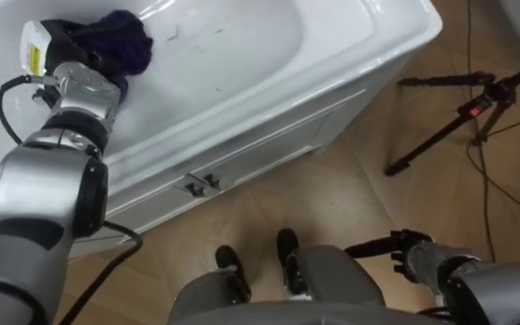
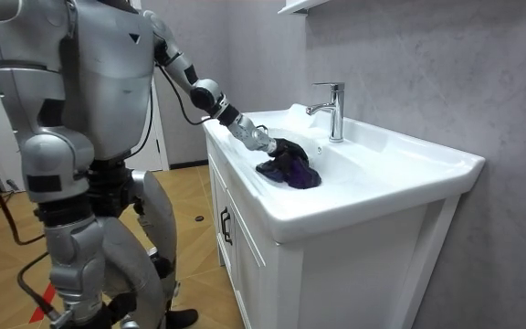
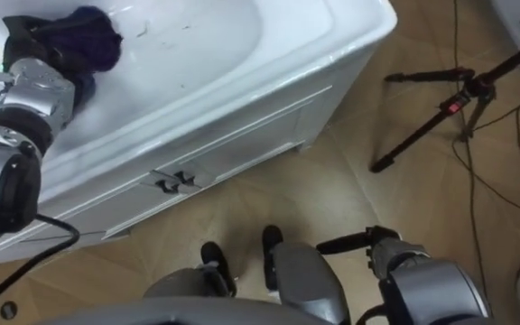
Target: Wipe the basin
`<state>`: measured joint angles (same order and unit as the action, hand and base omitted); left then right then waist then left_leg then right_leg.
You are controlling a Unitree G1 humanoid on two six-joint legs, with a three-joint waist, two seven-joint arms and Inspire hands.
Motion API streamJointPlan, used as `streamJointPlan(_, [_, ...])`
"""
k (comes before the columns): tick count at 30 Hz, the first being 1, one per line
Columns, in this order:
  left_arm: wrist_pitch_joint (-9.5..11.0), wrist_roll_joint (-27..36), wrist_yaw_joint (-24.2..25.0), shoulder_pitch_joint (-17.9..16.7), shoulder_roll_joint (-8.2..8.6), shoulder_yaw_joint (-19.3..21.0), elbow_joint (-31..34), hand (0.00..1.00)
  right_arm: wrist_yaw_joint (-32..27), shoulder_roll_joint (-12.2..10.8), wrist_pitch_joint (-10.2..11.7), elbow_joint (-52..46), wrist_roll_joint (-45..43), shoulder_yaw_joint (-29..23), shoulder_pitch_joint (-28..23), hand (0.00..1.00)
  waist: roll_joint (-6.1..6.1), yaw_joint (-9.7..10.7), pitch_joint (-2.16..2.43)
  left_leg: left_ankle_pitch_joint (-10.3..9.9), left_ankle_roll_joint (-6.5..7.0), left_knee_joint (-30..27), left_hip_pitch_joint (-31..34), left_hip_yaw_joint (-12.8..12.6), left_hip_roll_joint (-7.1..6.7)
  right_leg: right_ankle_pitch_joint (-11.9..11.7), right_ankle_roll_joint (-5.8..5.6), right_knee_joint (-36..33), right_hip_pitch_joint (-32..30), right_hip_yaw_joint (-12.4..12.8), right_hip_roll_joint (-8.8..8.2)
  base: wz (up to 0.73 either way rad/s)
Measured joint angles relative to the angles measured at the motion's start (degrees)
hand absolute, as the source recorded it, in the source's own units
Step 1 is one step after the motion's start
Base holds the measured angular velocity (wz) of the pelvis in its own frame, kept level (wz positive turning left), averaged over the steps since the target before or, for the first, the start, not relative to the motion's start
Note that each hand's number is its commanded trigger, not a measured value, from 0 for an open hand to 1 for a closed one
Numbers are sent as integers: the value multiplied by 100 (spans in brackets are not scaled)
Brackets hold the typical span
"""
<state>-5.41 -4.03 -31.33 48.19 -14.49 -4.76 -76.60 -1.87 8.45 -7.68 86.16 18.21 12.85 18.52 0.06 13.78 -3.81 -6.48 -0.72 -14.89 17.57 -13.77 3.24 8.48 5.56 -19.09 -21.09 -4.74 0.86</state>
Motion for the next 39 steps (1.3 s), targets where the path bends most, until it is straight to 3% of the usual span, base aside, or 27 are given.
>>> streamJointPlan(7, [-98,10,-256,112,1,-253,34,100,-43,11,17,-87,12,58,-43,0,10,192,4,37,56,-74,175,-65,-8,12,-16,-175,-228,3,-56,3])
streamJointPlan(12, [-68,419,-447,206,271,-722,122,100,65,30,7,-140,190,224,-65,0,5,385,7,60,96,-91,171,-286,-2,-6,-74,-171,-216,11,-99,1])
streamJointPlan(16, [-67,459,-443,248,301,-735,253,100,163,63,9,-146,130,219,-130,0,5,507,9,59,102,-182,246,-331,12,-21,-102,-168,-283,18,-98,0])
streamJointPlan(20, [71,467,-443,309,464,-735,474,100,171,109,7,-140,122,214,-201,0,5,643,9,56,110,-237,326,-339,10,-66,-91,-181,-321,50,-88,-6])
streamJointPlan(24, [99,892,-443,427,469,-735,500,100,169,116,12,-151,126,235,-222,0,20,643,13,42,131,-300,408,-341,6,-81,-82,-280,-444,108,-78,-6])
streamJointPlan(39, [297,1011,-326,428,587,-734,696,100,206,117,311,-146,154,398,-231,0,87,634,-6,-26,235,-345,483,-323,46,-164,-110,-295,-507,93,-81,0])
